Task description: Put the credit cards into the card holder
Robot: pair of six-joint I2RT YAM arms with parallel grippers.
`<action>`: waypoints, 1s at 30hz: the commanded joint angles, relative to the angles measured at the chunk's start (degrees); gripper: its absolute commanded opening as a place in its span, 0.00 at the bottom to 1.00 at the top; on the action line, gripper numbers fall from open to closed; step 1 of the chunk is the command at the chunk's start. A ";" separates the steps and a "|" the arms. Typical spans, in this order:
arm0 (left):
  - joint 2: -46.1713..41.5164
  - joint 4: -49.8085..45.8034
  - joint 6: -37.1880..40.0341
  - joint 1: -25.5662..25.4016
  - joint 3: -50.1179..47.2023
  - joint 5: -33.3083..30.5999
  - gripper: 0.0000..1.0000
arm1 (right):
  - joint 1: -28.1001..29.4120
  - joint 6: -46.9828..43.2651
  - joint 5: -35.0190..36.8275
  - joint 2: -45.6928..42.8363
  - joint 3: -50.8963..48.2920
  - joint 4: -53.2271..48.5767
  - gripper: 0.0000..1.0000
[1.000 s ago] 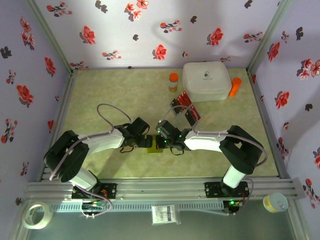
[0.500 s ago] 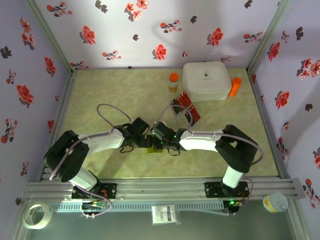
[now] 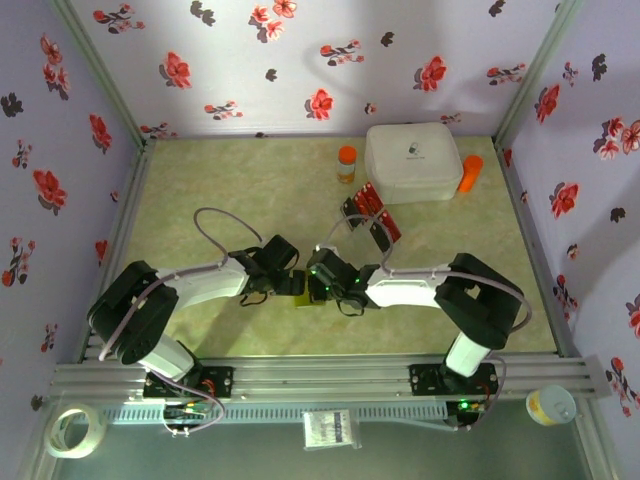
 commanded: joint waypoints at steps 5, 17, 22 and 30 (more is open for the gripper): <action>0.80 -2.01 -0.52 0.49 -1.22 0.05 1.00 | 0.09 2.83 -13.71 -4.13 -0.17 -6.43 0.34; -10.75 -4.72 4.34 4.97 3.07 -2.43 1.00 | -11.65 -0.11 -3.20 -33.11 -2.37 -21.36 0.79; -19.20 -4.26 6.62 10.26 3.06 -7.30 1.00 | -21.20 -3.36 4.67 -42.36 -1.41 -30.45 0.99; -30.94 7.38 18.84 19.08 -2.25 -20.34 1.00 | -35.44 -8.75 29.39 -43.97 -0.25 -30.28 0.99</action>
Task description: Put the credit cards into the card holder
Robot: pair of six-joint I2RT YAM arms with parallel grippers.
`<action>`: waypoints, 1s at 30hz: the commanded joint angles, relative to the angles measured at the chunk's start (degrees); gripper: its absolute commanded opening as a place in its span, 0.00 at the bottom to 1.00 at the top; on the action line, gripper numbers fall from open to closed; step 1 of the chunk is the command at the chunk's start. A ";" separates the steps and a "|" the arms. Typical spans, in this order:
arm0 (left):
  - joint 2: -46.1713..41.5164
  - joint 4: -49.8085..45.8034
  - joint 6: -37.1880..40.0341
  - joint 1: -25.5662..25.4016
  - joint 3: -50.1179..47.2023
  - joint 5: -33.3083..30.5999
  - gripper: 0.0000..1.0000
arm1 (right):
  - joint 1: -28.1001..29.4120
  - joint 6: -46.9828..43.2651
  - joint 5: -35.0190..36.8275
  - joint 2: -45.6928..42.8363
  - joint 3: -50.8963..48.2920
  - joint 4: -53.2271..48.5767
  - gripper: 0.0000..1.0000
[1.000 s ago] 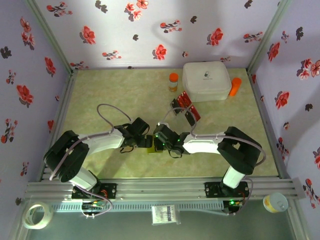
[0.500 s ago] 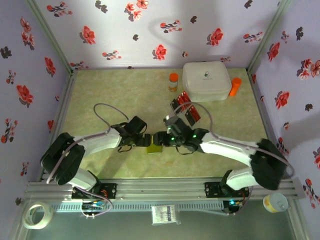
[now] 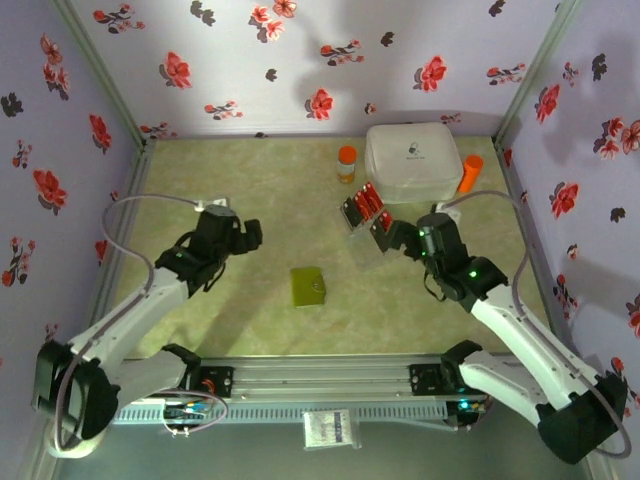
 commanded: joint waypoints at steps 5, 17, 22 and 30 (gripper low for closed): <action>-3.90 13.36 14.61 10.13 -4.64 -10.10 1.00 | -17.49 -4.19 12.36 7.27 -0.44 9.06 0.99; 8.87 34.18 24.49 22.00 -12.24 -6.94 1.00 | -21.68 -14.20 23.06 29.02 -4.71 29.66 0.99; 15.61 46.25 24.58 22.18 -17.03 -5.79 1.00 | -21.68 -20.75 21.46 33.90 -8.45 42.74 0.99; 24.53 62.48 30.18 22.74 -19.00 0.79 1.00 | -22.04 -30.41 10.57 35.41 -20.53 74.07 0.99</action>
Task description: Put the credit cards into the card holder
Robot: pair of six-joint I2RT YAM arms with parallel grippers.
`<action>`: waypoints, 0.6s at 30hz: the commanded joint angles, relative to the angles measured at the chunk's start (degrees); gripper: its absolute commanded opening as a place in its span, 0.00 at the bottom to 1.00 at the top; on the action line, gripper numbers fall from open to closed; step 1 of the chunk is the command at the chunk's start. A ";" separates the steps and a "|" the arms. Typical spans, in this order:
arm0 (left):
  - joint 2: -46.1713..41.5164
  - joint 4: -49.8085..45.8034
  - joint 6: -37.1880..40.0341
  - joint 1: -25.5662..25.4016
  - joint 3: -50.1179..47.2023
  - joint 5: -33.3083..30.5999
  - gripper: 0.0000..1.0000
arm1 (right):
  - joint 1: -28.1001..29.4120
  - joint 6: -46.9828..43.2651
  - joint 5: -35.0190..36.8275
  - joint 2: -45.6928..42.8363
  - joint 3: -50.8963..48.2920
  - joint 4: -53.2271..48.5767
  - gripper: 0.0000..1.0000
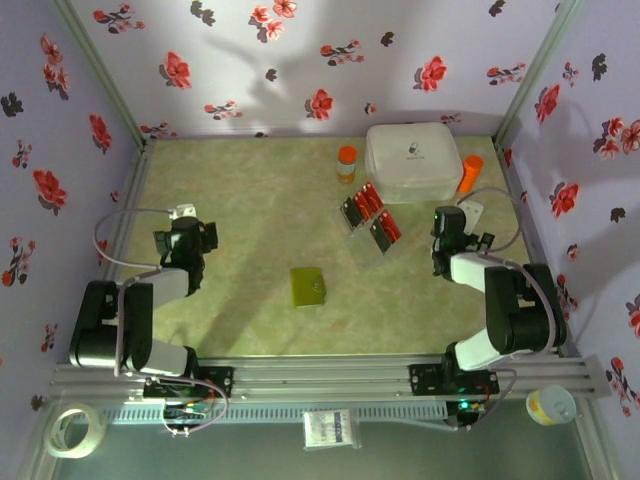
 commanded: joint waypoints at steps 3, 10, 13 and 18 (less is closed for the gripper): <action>3.71 12.16 3.54 1.89 -0.79 6.88 1.00 | -0.64 -6.10 -8.30 0.15 -5.95 19.13 0.99; 4.44 7.78 2.13 4.74 1.67 13.16 1.00 | -4.67 -4.30 -18.52 2.15 -9.14 25.02 0.99; 4.52 7.27 1.78 5.33 1.96 14.25 1.00 | -4.73 -4.78 -18.78 3.66 -7.79 25.27 0.99; 4.60 7.35 1.86 5.47 1.85 14.37 1.00 | -4.29 -5.63 -18.75 3.04 -8.40 25.73 0.99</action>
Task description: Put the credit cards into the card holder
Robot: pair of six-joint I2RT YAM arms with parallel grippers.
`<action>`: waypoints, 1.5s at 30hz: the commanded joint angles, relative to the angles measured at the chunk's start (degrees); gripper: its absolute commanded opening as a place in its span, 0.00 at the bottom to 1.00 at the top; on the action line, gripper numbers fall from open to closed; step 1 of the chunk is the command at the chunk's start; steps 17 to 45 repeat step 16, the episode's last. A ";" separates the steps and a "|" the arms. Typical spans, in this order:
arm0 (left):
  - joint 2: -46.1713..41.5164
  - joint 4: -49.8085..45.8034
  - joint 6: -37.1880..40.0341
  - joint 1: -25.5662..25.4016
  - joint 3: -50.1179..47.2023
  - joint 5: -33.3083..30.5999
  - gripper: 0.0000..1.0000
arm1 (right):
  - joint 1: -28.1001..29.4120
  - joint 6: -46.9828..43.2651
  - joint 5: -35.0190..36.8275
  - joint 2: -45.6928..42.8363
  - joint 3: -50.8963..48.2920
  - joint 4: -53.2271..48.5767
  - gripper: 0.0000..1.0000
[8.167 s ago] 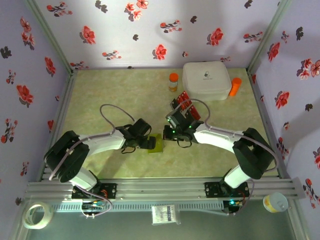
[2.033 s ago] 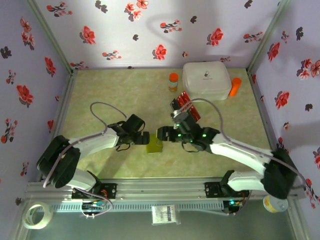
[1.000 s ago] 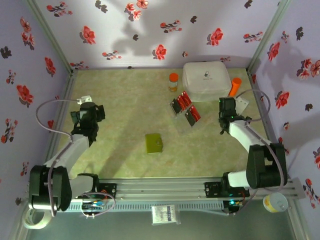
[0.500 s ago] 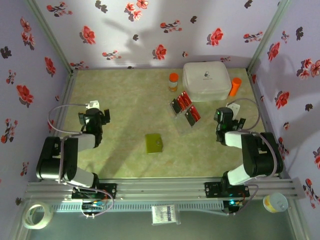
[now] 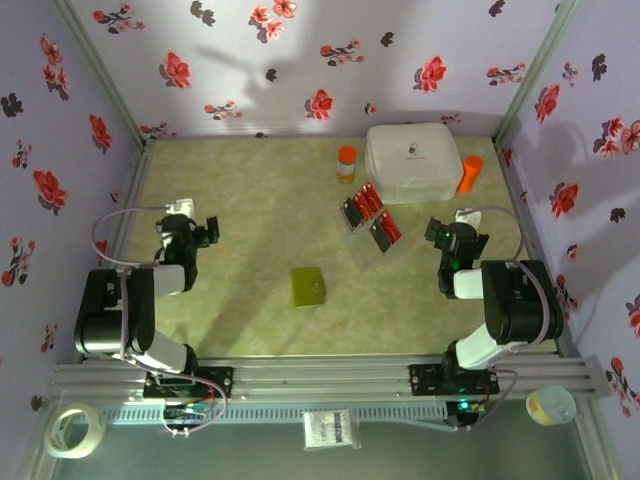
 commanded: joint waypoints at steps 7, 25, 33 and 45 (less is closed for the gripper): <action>0.56 0.94 0.22 0.62 1.08 1.16 1.00 | 0.19 -0.88 -1.35 -0.02 0.69 1.24 0.99; 0.40 2.35 0.31 0.56 0.18 1.07 1.00 | -0.86 -2.56 -9.49 -0.24 1.36 -0.07 0.99; 0.40 2.35 0.31 0.56 0.18 1.07 1.00 | -0.86 -2.56 -9.49 -0.24 1.36 -0.07 0.99; 0.40 2.35 0.31 0.56 0.18 1.07 1.00 | -0.86 -2.56 -9.49 -0.24 1.36 -0.07 0.99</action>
